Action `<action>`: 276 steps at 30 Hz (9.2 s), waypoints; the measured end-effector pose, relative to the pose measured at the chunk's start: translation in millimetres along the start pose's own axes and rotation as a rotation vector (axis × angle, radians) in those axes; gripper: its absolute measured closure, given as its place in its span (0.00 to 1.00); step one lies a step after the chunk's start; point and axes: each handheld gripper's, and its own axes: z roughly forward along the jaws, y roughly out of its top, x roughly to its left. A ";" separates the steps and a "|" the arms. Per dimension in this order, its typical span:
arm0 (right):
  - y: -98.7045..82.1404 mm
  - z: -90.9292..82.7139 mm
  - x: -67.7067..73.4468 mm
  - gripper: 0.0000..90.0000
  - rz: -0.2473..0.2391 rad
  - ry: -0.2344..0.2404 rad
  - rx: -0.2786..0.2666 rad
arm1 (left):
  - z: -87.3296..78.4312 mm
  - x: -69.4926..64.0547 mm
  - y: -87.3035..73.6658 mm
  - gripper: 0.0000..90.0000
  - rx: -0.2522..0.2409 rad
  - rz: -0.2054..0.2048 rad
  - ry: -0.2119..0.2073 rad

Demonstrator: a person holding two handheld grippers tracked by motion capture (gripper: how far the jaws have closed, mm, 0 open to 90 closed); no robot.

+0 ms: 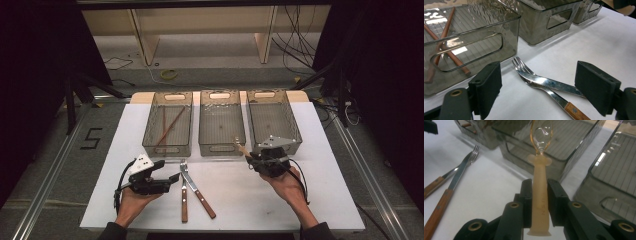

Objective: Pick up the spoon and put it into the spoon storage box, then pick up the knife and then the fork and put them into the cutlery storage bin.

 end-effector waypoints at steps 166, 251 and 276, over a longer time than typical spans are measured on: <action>-45.5 -32.6 -14.8 0.41 0.058 0.146 -0.112 | 46.8 -54.1 45.3 0.25 0.454 0.523 -0.223; -62.0 -41.0 -16.3 0.38 0.093 0.157 -0.121 | 89.5 -77.5 40.9 0.60 0.729 0.851 -0.513; -61.5 -40.5 -15.7 0.38 0.086 0.160 -0.117 | 91.3 -75.5 43.1 0.89 0.676 0.839 -0.495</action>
